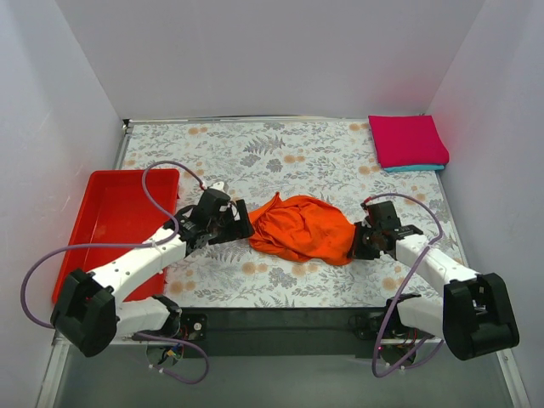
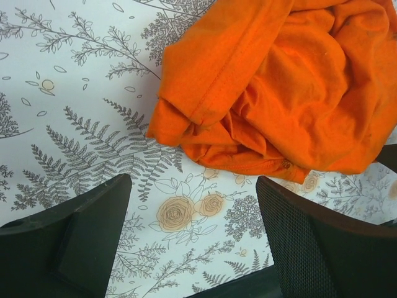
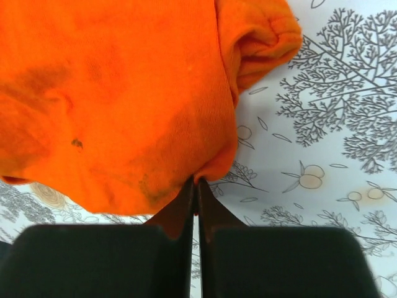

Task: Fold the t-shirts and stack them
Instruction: Flatten the tshirt out

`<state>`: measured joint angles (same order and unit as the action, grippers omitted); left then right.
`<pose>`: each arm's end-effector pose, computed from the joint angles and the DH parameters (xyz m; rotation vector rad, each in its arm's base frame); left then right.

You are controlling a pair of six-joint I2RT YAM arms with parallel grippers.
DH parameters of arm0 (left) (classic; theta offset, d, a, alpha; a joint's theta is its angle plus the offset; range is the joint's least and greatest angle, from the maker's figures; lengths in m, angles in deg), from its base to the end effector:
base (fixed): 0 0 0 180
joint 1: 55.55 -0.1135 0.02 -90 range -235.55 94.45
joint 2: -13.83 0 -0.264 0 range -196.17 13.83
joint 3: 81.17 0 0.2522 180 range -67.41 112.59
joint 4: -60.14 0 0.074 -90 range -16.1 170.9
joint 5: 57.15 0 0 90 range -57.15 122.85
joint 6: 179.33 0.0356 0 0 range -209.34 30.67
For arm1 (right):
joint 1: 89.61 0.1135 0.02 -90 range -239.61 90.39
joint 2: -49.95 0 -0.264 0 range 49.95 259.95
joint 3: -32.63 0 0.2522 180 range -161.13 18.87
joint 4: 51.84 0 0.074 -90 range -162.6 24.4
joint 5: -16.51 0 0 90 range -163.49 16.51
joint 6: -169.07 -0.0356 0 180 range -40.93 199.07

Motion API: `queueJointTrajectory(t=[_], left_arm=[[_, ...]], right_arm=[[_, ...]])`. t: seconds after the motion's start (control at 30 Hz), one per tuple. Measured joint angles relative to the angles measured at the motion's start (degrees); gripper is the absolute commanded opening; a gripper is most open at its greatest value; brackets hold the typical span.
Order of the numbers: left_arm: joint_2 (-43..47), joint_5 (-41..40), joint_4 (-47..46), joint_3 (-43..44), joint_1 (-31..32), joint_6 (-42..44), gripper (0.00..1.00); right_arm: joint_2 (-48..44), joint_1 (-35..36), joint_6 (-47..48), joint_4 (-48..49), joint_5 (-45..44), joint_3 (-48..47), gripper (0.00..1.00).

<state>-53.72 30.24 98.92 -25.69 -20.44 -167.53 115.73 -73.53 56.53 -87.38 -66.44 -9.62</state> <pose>0.1932 -0.1338 0.2198 -0.9857 2.4386 -0.7484 0.1901 0.0594 0.1598 0.1040 2.6427 0.3957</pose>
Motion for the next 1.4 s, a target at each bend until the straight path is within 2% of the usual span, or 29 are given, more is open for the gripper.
queueJointTrajectory(t=[0.2,0.4,0.53,1.03,1.17,1.27,1.33,1.4], left_arm=[[-2.58,-1.49,-0.17,2.97,0.17,2.82,0.75],[-5.31,-3.41,-0.55,6.97,0.22,6.43,0.75],[-10.47,-3.96,-0.85,11.56,0.26,9.25,0.74],[-34.45,-4.13,-8.09,29.44,1.31,13.51,0.65],[-40.09,-4.83,-9.18,31.58,1.68,14.19,0.53],[-43.04,-5.38,-9.86,32.33,1.88,14.4,0.26],[-44.26,-5.99,-10.49,32.76,1.9,14.49,0.0],[-44.61,-8.31,-10.6,33.14,1.99,15.43,0.0]], right_arm=[[0.83,-0.11,0.02,-2.23,0.11,-1.97,0.01],[-4.09,-0.11,1.7,-8.22,-6.34,-12.07,0.01],[-6.12,-0.11,2.69,-8.26,-7.13,-14.99,0.01],[-5.97,-0.11,4.02,-11.5,-5.14,-13.68,0.01],[-5.95,-0.11,4.52,-11.5,-4.74,-13.68,0.01],[-5.95,-0.11,4.74,-11.5,-4.72,-13.68,0.01],[-5.97,-0.11,4.79,-11.52,-4.87,-13.68,0.01],[-6.21,-0.11,4.83,-11.61,-5.7,-13.68,0.01]])
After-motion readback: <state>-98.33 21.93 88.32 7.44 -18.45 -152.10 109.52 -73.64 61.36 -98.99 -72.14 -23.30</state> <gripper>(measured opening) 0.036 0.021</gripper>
